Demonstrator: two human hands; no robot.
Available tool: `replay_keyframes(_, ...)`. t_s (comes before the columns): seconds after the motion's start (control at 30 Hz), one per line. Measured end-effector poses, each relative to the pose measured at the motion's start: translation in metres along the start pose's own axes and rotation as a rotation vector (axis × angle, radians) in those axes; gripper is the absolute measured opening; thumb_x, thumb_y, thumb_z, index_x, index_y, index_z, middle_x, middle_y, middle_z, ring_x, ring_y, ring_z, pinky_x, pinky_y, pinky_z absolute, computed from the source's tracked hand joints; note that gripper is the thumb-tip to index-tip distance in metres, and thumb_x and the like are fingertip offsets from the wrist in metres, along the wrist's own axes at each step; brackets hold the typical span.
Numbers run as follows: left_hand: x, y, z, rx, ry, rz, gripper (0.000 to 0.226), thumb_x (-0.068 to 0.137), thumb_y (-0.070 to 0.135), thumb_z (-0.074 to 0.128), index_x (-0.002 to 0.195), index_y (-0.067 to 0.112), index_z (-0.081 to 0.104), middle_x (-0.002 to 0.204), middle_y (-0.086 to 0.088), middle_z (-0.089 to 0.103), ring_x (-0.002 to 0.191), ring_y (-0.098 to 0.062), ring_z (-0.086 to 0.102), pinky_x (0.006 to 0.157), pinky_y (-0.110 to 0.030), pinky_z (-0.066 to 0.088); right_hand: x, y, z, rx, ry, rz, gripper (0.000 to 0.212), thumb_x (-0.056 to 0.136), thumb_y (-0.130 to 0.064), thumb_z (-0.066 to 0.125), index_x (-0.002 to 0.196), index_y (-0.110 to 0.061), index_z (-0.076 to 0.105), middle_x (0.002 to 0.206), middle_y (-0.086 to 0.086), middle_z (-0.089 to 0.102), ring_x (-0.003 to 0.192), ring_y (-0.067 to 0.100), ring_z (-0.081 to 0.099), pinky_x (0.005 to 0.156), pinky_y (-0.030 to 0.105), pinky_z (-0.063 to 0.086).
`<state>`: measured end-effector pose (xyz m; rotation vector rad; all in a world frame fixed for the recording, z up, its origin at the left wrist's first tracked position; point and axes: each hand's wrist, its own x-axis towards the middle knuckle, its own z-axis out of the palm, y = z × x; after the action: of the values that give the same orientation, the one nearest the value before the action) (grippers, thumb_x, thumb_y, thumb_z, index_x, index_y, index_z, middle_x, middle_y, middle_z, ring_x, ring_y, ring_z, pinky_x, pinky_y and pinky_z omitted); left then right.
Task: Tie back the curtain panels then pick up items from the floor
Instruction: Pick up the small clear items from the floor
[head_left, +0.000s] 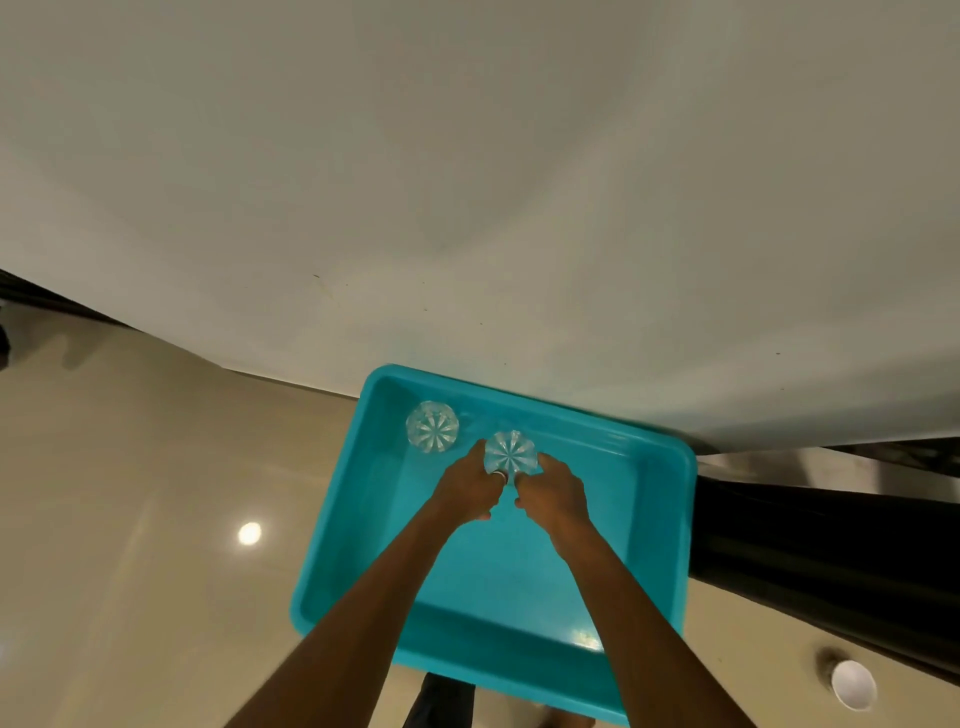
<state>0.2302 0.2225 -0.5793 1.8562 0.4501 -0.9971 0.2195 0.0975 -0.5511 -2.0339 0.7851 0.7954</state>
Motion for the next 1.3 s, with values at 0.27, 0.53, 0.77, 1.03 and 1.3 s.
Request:
replay_keyframes(0.27,0.006,0.0,0.001,-0.02,0.015,-0.002,0.052,0.096,0.022,0.052,0.145,0.032,0.041,0.104,-0.001,0.063,0.099,-0.027,0.069,0.078,-0.039,0.063,0.006,0.008,0.004,0.093,-0.062,0.038,0.028,0.093,-0.021,0.055,0.12,-0.019,0.062,0.109,0.007,0.071,0.098,0.028,0.072,0.089,0.05,0.06)
replay_keyframes(0.53,0.002,0.0,0.01,0.003,0.071,-0.022,0.045,0.094,0.029,0.055,0.138,0.028,0.045,0.11,-0.005,0.068,0.094,-0.024,0.07,0.081,-0.043,0.063,-0.004,0.02,0.0,0.252,-0.127,0.022,0.053,0.099,-0.017,0.059,0.148,-0.021,0.04,0.125,0.004,0.061,0.103,0.026,0.07,0.083,0.04,0.063)
replay_keyframes(0.77,-0.01,-0.008,0.014,0.311,0.208,-0.095,0.049,0.097,0.041,0.052,0.136,0.011,0.051,0.133,-0.013,0.062,0.119,-0.034,0.061,0.099,-0.034,0.047,-0.024,0.034,-0.015,0.367,-0.088,0.078,0.06,0.1,-0.015,0.056,0.155,-0.015,0.032,0.15,0.008,0.05,0.11,0.027,0.068,0.077,0.031,0.059)
replay_keyframes(1.03,-0.063,-0.017,0.037,0.373,0.141,-0.044,0.033,0.098,0.037,0.048,0.104,0.011,0.068,0.118,-0.007,0.069,0.11,-0.03,0.062,0.083,-0.03,0.042,-0.075,0.057,-0.042,0.384,-0.011,0.145,0.041,0.096,-0.014,0.057,0.136,-0.012,0.052,0.097,-0.006,0.063,0.088,0.02,0.072,0.067,0.029,0.057)
replay_keyframes(1.3,-0.144,0.011,0.068,0.239,0.097,0.022,0.029,0.098,0.03,0.053,0.112,0.012,0.071,0.122,-0.01,0.071,0.119,-0.032,0.061,0.095,-0.033,0.045,-0.15,0.065,-0.063,0.451,0.132,0.165,0.025,0.098,-0.013,0.06,0.122,-0.007,0.061,0.113,0.016,0.072,0.087,0.025,0.071,0.071,0.034,0.054)
